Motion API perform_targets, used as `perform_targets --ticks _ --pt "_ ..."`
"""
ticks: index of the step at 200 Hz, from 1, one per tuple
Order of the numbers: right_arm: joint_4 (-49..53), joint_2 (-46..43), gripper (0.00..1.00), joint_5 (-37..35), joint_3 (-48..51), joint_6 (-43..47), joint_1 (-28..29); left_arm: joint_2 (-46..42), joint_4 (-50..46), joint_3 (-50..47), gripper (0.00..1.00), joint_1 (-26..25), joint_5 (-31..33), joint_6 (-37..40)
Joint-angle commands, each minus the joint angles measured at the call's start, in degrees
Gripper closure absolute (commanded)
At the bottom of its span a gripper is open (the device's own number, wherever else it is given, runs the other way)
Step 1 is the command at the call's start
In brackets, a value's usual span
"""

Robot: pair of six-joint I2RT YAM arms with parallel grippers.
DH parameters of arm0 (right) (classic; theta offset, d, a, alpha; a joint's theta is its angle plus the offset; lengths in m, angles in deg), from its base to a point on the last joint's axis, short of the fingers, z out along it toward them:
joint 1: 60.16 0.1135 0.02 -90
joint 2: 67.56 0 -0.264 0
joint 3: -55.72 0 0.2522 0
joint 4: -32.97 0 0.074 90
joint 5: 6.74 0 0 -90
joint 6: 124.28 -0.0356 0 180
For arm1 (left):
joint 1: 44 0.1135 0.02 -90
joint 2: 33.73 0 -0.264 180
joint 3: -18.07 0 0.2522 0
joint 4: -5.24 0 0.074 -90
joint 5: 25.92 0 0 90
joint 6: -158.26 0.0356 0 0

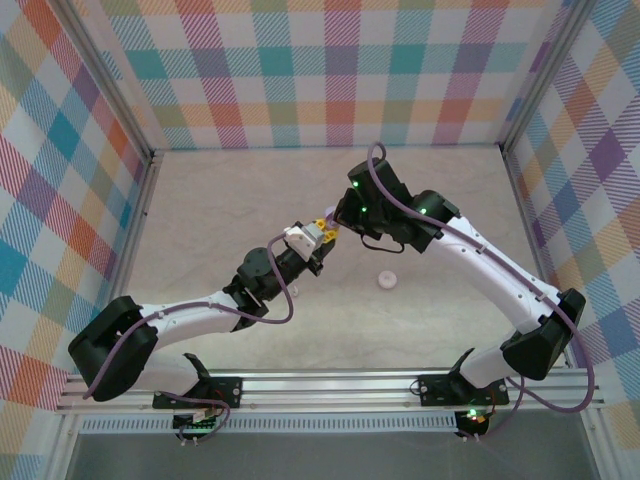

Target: Insert the wireless bluetooth earbuds into the charging case

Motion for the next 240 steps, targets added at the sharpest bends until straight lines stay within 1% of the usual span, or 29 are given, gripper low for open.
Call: perform_targets --ticks 1,25,63,91,130,240 --pt "3.71 0.15 0.92 1.67 -3.13 1.93 -0.3 -0.24 2.17 2.16 1.0 -0.57 -1.88 0.22" --pt "6.55 0.59 0.9 2.89 -4.15 2.7 -0.29 -0.23 2.45 2.34 1.0 -0.53 -1.69 -0.14" --pt "5.1 -0.02 0.89 4.78 -0.89 1.84 -0.21 -0.16 2.5 3.3 1.0 -0.55 -1.85 -1.08" --pt "4.54 -0.27 0.88 4.39 0.28 1.94 -0.13 -0.38 2.63 3.57 1.0 -0.53 -2.17 -1.94" --pt "5.65 -0.27 0.78 3.88 -0.79 2.71 -0.17 -0.76 2.97 3.05 1.0 -0.66 -2.3 -2.17" --pt "7.09 -0.46 0.69 3.89 -4.03 3.96 -0.12 -0.59 4.35 2.6 1.0 -0.63 -4.18 -3.13"
